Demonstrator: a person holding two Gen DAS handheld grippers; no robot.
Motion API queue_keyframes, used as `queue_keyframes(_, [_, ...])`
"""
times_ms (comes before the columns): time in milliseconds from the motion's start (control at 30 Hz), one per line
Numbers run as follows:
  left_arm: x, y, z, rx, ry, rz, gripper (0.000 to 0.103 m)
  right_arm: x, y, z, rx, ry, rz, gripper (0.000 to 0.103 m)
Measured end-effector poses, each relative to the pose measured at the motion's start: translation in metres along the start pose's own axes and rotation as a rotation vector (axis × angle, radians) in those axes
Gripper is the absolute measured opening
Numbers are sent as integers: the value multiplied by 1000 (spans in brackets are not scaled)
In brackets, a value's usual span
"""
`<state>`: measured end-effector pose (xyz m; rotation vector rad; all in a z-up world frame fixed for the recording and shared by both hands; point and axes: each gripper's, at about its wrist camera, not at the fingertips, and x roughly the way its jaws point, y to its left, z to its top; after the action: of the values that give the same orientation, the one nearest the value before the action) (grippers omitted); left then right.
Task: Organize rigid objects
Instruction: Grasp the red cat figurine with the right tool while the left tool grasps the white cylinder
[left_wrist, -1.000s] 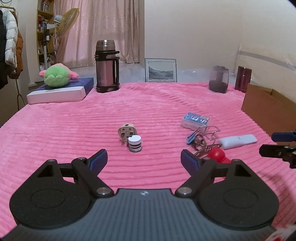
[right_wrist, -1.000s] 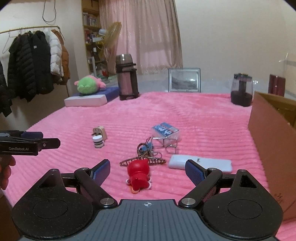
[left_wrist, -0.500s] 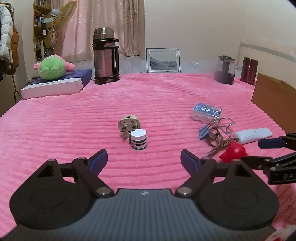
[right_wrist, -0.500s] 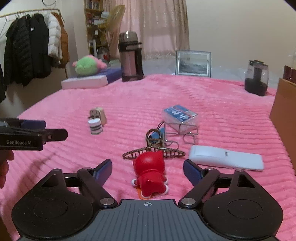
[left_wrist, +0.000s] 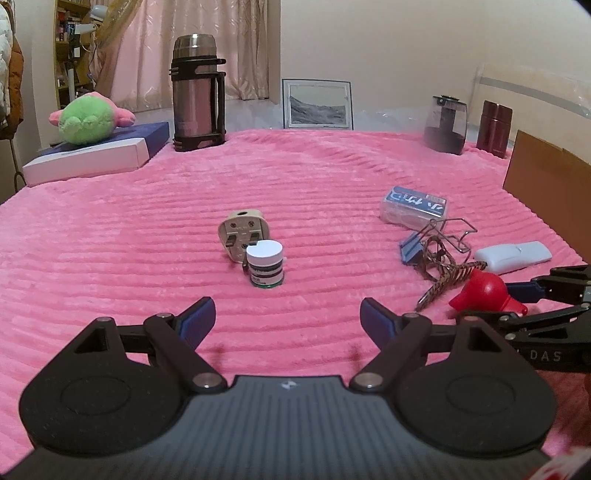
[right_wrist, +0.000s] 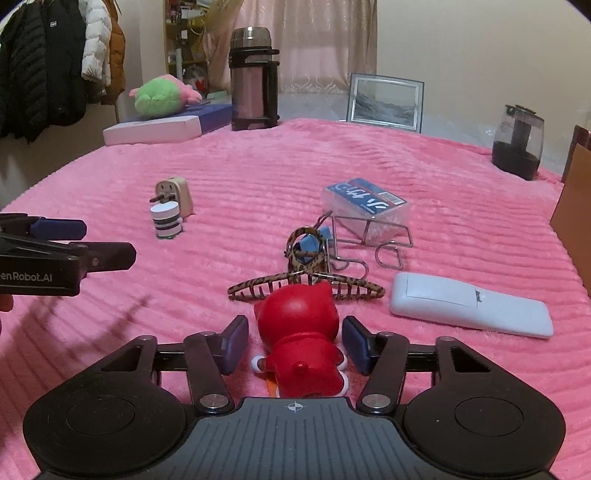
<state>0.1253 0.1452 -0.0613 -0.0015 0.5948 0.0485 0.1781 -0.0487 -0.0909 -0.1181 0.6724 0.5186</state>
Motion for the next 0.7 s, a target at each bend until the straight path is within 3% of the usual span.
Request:
queue_keyframes(400, [12, -1, 9, 7, -1, 4, 82, -21, -5, 6, 54, -78, -6, 43])
queue_keyframes(700, [48, 3, 24, 18, 11, 30, 71, -26, -7, 31, 83, -155, -5, 42])
